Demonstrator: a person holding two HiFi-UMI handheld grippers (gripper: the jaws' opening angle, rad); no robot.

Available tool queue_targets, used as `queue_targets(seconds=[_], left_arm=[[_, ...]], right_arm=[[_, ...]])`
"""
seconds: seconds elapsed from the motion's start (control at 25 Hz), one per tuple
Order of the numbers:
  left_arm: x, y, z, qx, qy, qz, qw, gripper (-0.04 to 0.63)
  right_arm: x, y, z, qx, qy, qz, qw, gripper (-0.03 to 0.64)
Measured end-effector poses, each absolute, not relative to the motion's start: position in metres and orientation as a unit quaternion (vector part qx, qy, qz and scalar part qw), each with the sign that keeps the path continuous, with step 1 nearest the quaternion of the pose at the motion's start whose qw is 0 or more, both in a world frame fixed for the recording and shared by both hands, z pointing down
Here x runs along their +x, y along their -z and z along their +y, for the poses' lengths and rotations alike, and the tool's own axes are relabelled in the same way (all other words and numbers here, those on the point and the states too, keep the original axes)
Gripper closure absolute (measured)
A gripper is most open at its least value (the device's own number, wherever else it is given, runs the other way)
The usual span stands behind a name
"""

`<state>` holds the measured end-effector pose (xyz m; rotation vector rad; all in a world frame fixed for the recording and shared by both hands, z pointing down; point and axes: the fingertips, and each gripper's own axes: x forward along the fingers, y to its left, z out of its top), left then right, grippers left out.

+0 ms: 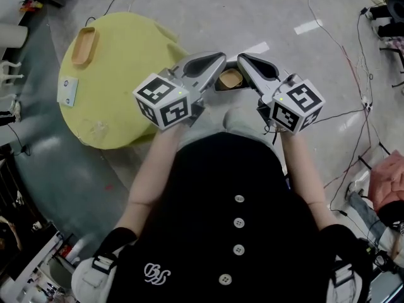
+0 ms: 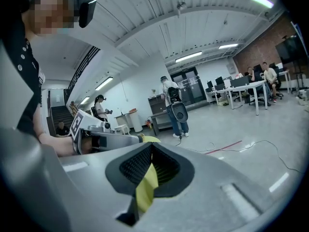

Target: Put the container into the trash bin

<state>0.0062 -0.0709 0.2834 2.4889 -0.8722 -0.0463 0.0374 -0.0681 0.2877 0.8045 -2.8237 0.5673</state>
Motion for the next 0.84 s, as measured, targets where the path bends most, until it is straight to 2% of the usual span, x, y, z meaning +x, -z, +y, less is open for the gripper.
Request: queue_targets(seconds=[0.84], left_arm=[[0.028, -0.293, -0.066, 0.919, 0.018, -0.297, 0.257, 0.583]], right_arm=[[0.051, -0.285, -0.057, 0.210, -0.142, -0.953, 0.167, 0.612]])
